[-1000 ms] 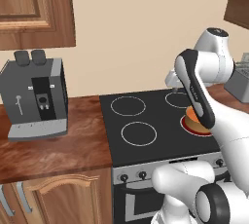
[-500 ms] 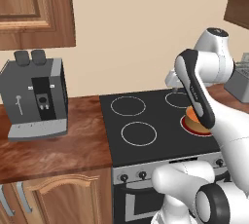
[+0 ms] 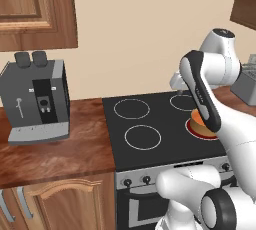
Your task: Wait until the marinara sauce is simmered to a deep red color and then turn off the stove.
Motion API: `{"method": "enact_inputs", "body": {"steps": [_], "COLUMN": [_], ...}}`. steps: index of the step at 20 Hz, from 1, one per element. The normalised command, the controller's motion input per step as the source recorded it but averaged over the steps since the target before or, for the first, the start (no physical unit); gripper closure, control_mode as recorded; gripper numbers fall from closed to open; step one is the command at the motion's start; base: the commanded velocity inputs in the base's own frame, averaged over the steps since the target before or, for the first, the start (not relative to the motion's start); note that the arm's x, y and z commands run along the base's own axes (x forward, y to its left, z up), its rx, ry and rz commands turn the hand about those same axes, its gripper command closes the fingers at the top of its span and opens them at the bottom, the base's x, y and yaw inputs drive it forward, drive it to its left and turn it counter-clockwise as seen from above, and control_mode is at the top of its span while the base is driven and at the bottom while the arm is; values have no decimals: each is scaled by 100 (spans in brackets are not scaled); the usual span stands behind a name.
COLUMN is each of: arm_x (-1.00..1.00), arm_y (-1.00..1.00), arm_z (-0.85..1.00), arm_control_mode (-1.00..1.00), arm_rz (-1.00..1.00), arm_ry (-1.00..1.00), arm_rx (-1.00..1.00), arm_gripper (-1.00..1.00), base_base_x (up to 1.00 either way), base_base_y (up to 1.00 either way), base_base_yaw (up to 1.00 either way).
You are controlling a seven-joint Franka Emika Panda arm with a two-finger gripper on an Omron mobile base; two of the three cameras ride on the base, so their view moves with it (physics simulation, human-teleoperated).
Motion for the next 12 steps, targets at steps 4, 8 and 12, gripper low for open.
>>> {"method": "enact_inputs", "body": {"steps": [4,8,12], "arm_x": [0,0,0], "arm_y": [0,0,0], "arm_z": [0,0,0], "arm_control_mode": [-100,-100,-100], "arm_rz": [0,0,0], "arm_ry": [0,0,0], "arm_rx": [0,0,0], "arm_gripper": [-100,-100,-100], "base_base_x": [0,0,0], "base_base_y": [0,0,0], "base_base_yaw": [0,0,0]}}
